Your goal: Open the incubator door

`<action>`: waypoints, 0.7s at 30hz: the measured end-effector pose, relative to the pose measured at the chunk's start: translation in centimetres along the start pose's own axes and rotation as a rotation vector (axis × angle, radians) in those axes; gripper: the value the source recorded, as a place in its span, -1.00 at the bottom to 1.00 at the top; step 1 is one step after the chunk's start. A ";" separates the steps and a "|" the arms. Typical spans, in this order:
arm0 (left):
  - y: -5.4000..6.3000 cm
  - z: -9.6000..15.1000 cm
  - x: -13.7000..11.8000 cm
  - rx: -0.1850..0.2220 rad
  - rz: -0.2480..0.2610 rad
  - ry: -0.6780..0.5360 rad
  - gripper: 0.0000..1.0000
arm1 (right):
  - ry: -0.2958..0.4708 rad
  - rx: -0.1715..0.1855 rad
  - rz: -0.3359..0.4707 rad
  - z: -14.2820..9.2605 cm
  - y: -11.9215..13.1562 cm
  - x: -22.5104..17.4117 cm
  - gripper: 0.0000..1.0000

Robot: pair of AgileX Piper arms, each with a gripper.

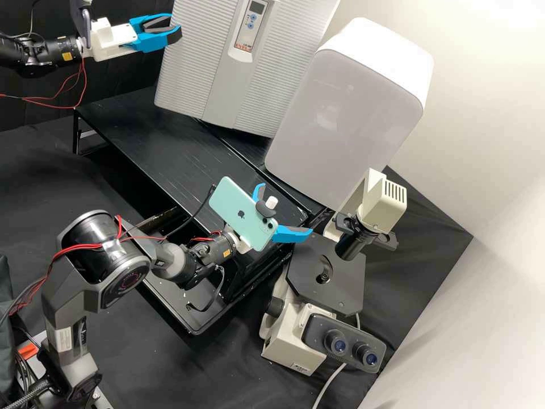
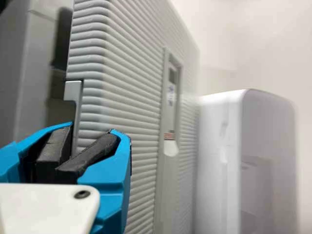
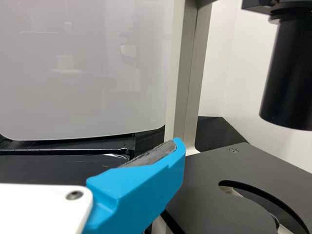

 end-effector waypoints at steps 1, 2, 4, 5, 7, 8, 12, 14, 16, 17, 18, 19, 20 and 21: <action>-0.1 0.4 -0.4 0.008 -0.004 -0.019 -1.00 | 0.000 0.000 0.000 0.0 0.0 0.0 1.00; -0.1 0.7 -0.7 0.016 -0.009 -0.035 -1.00 | 0.000 0.000 0.000 0.0 0.0 0.0 1.00; -0.2 1.4 -1.3 0.042 -0.025 -0.080 -1.00 | 0.000 0.000 0.000 0.0 0.0 0.0 1.00; -0.3 1.8 -1.7 0.059 -0.038 -0.108 -1.00 | 0.000 0.000 0.000 0.0 0.0 0.0 1.00; -0.6 2.6 -2.4 0.094 -0.073 -0.164 -1.00 | 0.000 0.000 0.000 0.0 0.0 0.0 1.00; -0.7 2.8 -2.6 0.103 -0.080 -0.178 -1.00 | 0.000 0.000 0.000 0.0 0.0 0.0 1.00; -1.6 3.0 -4.4 0.150 -0.167 -0.180 -1.00 | 0.000 0.000 0.000 0.0 0.0 0.0 1.00; -1.8 2.6 -5.0 0.152 -0.190 -0.145 -1.00 | 0.000 0.000 0.000 0.0 0.0 0.0 1.00; -1.9 2.4 -5.5 0.158 -0.207 -0.114 -1.00 | 0.000 0.000 0.000 0.0 0.0 0.0 1.00; -1.9 2.4 -5.6 0.157 -0.209 -0.109 -1.00 | 0.000 0.000 0.000 0.0 0.0 0.0 1.00; -2.0 2.3 -5.8 0.157 -0.213 -0.102 -1.00 | 0.000 0.000 0.000 0.0 0.0 0.0 1.00; -1.9 2.3 -5.9 0.158 -0.213 -0.100 -1.00 | 0.000 0.000 0.000 0.0 0.0 0.0 1.00; -2.0 2.3 -5.9 0.157 -0.216 -0.098 -1.00 | 0.000 0.000 0.000 0.0 0.0 0.0 1.00; -2.0 2.3 -6.0 0.159 -0.215 -0.096 -1.00 | 0.000 0.000 0.000 0.0 0.0 0.0 1.00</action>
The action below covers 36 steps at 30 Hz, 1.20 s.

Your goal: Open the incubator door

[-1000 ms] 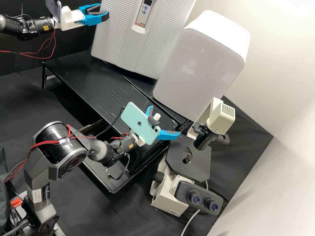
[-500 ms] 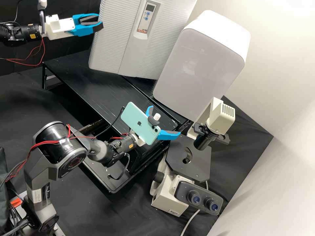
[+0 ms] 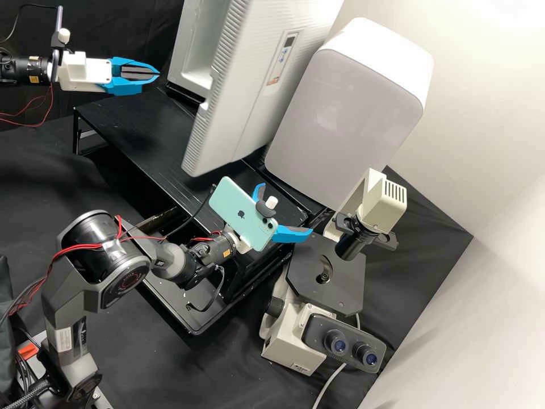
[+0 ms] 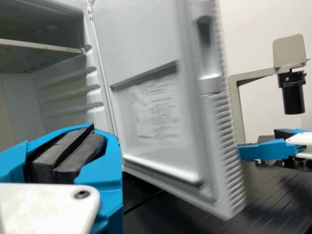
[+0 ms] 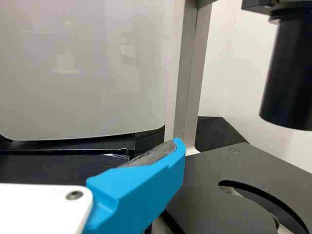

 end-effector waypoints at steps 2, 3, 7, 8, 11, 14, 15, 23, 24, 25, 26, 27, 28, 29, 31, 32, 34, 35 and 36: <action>0.0 0.1 -0.1 -0.001 0.001 0.001 -1.00 | 0.000 0.000 0.000 0.0 0.0 0.0 1.00; 0.0 0.1 -0.1 -0.004 0.004 0.004 -1.00 | 0.000 0.000 0.000 0.0 0.0 0.0 1.00; 0.0 -0.1 -0.1 -0.005 0.004 0.024 -1.00 | 0.000 0.000 0.000 0.0 0.0 0.0 1.00; 0.0 -0.2 -0.1 -0.005 0.006 0.028 -1.00 | 0.000 0.000 0.000 0.0 0.0 0.0 1.00; 0.0 -0.3 -0.1 -0.010 0.005 0.043 -1.00 | 0.000 0.000 0.000 0.0 0.0 0.0 1.00; 0.0 -0.5 -0.1 0.010 0.005 0.069 -1.00 | 0.000 0.000 0.000 0.0 0.0 0.0 1.00; 0.1 -0.7 -0.1 0.016 0.008 0.085 -1.00 | 0.000 0.000 0.000 0.0 0.0 0.0 1.00; 0.2 -2.3 -0.4 0.077 0.009 0.265 1.00 | 0.000 0.000 0.000 0.0 0.0 0.0 1.00; 0.2 -2.4 -0.4 0.076 0.013 0.284 1.00 | 0.000 0.000 0.000 0.0 0.0 0.0 1.00; 0.2 -2.6 -0.5 0.077 0.016 0.306 1.00 | 0.000 0.000 0.000 0.0 0.0 0.0 1.00; 0.3 -2.8 -0.6 0.086 0.022 0.323 1.00 | 0.000 0.000 0.000 0.0 0.0 0.0 1.00; 0.4 -3.0 -0.6 0.085 0.031 0.345 1.00 | 0.000 0.000 0.000 0.0 0.0 0.0 1.00; 0.4 -3.2 -0.7 0.090 0.038 0.369 1.00 | 0.000 0.000 0.000 0.0 0.0 0.0 1.00; 0.6 -3.5 -0.8 0.094 0.049 0.395 1.00 | 0.000 0.000 0.000 0.0 0.0 0.0 1.00; 0.6 -4.1 -1.1 0.104 0.060 0.448 1.00 | 0.000 0.000 0.000 0.0 0.0 0.0 1.00; 0.7 -4.4 -1.2 0.102 0.071 0.480 1.00 | 0.000 0.000 0.000 0.0 0.0 0.0 1.00; 0.6 -5.1 -1.5 0.094 0.086 0.552 1.00 | 0.000 0.000 0.000 0.0 0.0 0.0 1.00; 0.6 -5.3 -1.6 0.091 0.095 0.580 1.00 | 0.000 0.000 0.000 0.0 0.0 0.0 1.00; 0.6 -5.6 -1.7 0.091 0.099 0.604 1.00 | 0.000 0.000 0.000 0.0 0.0 0.0 1.00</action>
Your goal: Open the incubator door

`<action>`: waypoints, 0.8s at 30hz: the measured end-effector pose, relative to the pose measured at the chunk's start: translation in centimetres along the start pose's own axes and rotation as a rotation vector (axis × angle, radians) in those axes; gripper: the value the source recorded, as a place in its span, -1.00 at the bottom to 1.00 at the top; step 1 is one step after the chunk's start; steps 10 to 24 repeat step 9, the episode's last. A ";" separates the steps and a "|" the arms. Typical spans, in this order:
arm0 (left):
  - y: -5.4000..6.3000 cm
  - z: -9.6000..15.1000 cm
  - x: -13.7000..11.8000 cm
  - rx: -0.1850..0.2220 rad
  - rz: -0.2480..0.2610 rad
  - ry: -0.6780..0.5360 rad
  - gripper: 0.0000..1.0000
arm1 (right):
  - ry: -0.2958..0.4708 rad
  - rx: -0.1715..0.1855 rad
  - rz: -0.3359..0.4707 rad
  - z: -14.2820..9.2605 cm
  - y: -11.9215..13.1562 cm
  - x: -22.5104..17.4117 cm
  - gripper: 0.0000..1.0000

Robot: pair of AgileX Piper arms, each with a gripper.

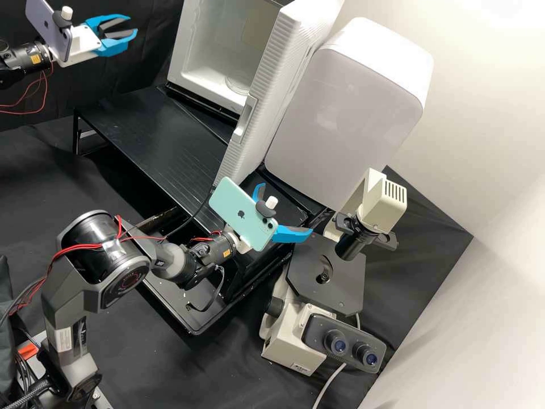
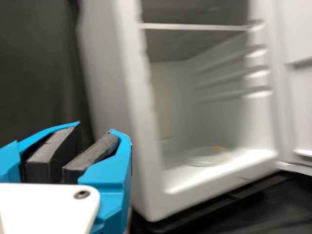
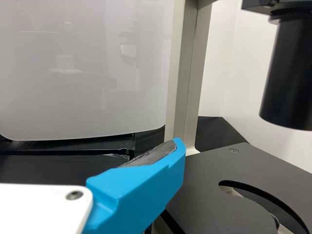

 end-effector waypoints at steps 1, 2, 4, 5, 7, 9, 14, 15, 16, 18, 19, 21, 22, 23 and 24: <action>0.0 -0.2 0.0 0.003 0.001 0.017 1.00 | 0.000 0.000 0.000 0.0 0.0 0.0 1.00; -0.1 -0.3 0.1 0.005 0.006 0.030 1.00 | 0.000 0.000 0.000 0.0 0.0 0.0 1.00; -0.4 -0.4 0.2 0.004 0.014 0.038 1.00 | 0.000 0.000 0.000 0.0 0.0 0.0 1.00; -0.5 -0.5 0.3 -0.003 0.022 0.038 1.00 | 0.000 0.000 0.000 0.0 0.0 0.0 1.00; -1.0 -0.7 0.4 -0.047 0.050 0.026 1.00 | 0.000 0.000 0.000 0.0 0.0 0.0 1.00; -1.5 -0.7 0.5 -0.101 0.067 0.019 1.00 | 0.000 0.000 0.000 0.0 0.0 0.0 1.00; -1.5 -0.7 0.5 -0.101 0.067 0.019 1.00 | 0.000 0.000 0.000 0.0 0.0 0.0 1.00; -1.5 -0.7 0.5 -0.101 0.067 0.019 1.00 | 0.000 0.000 0.000 0.0 0.0 0.0 1.00; -1.5 -0.7 0.5 -0.101 0.067 0.019 1.00 | 0.000 0.000 0.000 0.0 0.0 0.0 1.00; -1.5 -0.7 0.5 -0.101 0.067 0.019 1.00 | 0.000 0.000 0.000 0.0 0.0 0.0 1.00; -1.5 -0.7 0.5 -0.101 0.067 0.019 1.00 | 0.000 0.000 0.000 0.0 0.0 0.0 1.00; -1.5 -0.7 0.5 -0.101 0.067 0.019 1.00 | 0.000 0.000 0.000 0.0 0.0 0.0 1.00; -1.5 -0.7 0.5 -0.101 0.067 0.019 1.00 | 0.000 0.000 0.000 0.0 0.0 0.0 1.00; -1.5 -0.7 0.5 -0.101 0.067 0.019 1.00 | 0.000 0.000 0.000 0.0 0.0 0.0 1.00; -1.5 -0.7 0.5 -0.101 0.067 0.019 1.00 | 0.000 0.000 0.000 0.0 0.0 0.0 1.00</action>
